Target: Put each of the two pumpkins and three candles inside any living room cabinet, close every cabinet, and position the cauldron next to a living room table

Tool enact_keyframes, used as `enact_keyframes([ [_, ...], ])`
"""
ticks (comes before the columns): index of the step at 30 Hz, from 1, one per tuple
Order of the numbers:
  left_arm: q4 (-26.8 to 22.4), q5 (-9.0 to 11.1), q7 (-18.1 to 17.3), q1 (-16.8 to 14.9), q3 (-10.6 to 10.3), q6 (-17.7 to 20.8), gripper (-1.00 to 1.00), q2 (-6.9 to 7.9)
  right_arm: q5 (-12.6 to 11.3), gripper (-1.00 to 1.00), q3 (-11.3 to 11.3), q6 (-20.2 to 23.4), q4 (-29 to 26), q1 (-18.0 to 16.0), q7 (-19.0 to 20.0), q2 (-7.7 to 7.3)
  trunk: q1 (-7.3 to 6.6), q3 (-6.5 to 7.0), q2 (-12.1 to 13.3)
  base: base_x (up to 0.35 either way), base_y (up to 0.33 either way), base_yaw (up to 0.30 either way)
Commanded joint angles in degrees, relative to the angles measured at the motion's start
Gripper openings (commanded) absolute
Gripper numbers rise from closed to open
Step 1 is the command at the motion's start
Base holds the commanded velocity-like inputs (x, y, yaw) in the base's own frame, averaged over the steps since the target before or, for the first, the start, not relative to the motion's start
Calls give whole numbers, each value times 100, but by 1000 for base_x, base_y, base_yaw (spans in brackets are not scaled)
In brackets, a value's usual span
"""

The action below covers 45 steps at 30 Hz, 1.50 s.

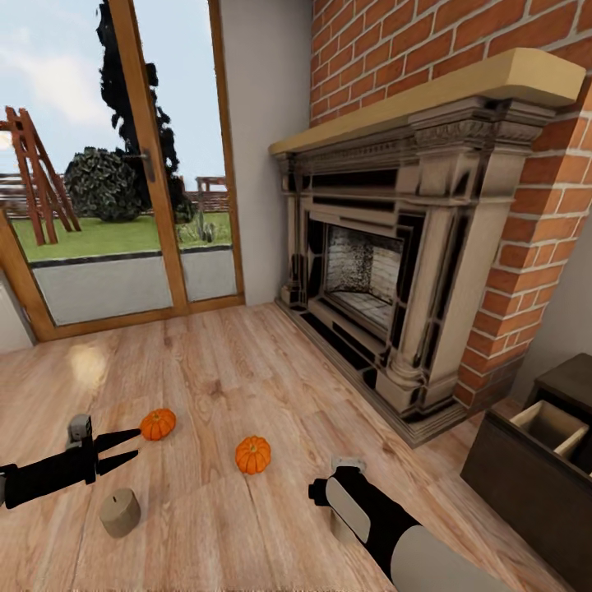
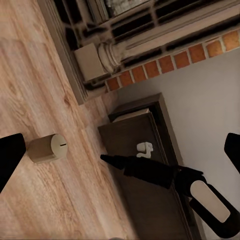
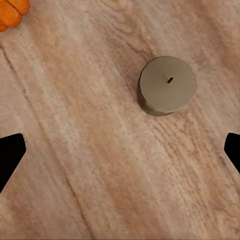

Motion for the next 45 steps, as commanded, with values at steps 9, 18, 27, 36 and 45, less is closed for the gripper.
enact_keyframes([
  [9,1,2,-5,-4,-1,36,100,-5,-51,100,8,10,-10,-6,-24,-23,22,-204,-15,0,0,27],
  [18,1,-1,2,-4,-9,34,100,-15,-52,100,-35,-4,-3,-6,10,-101,45,-403,-27,0,0,0],
  [27,1,-1,6,-4,-18,34,100,-16,-134,100,-62,-606,13,-6,-41,-309,68,-593,-39,0,0,-51],
  [36,1,-1,5,-4,-18,34,100,-17,-127,100,-790,-714,9,-6,-42,-474,91,-793,-51,0,0,-1],
  [45,-45,50,-108,-4,-18,42,100,-17,-112,100,-863,-715,10,-6,-30,-471,114,-992,-63,0,0,0],
])
